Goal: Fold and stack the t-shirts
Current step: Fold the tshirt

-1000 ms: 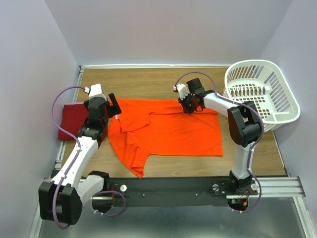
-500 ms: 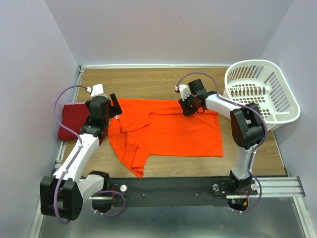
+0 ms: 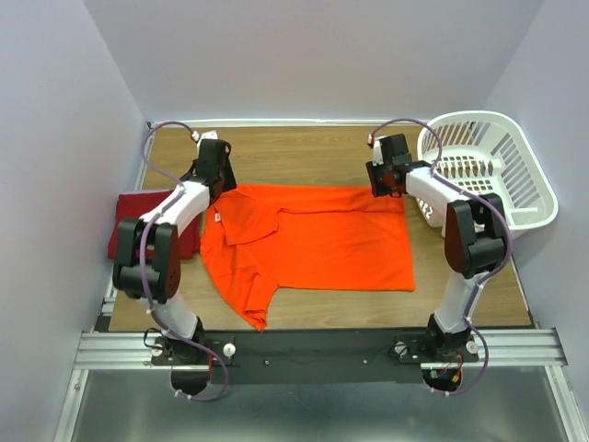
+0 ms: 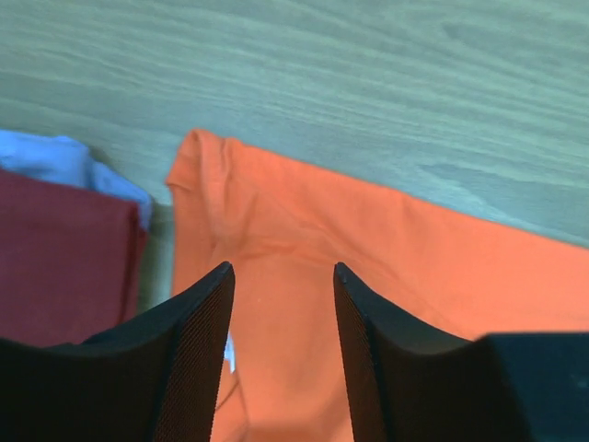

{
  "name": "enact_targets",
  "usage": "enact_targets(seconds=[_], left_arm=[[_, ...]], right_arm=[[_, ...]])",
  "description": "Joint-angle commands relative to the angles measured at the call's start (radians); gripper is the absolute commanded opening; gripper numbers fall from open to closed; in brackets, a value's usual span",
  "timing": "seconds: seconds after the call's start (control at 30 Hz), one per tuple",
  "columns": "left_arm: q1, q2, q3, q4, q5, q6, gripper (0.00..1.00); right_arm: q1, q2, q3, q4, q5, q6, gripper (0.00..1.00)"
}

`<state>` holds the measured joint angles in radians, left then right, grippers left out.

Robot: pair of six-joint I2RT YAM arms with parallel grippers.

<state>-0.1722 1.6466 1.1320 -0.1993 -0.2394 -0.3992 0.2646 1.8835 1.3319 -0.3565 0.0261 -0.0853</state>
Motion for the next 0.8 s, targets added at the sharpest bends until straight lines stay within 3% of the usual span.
enact_targets(seconds=[0.0,0.53,0.77], left_arm=[[0.0,0.14,0.078,-0.098,0.008,-0.023,0.53],[0.099,0.436,0.281,-0.169,0.051,-0.058,0.43],[0.1,0.555,0.477,-0.2,0.078,-0.061,0.44]], right_arm=[[-0.022,0.049,0.009,0.017,0.133,0.119,0.38],[-0.087,0.259,0.114,0.065,0.198,0.16,0.39],[-0.1,0.374,0.314,0.065,0.232,0.105,0.4]])
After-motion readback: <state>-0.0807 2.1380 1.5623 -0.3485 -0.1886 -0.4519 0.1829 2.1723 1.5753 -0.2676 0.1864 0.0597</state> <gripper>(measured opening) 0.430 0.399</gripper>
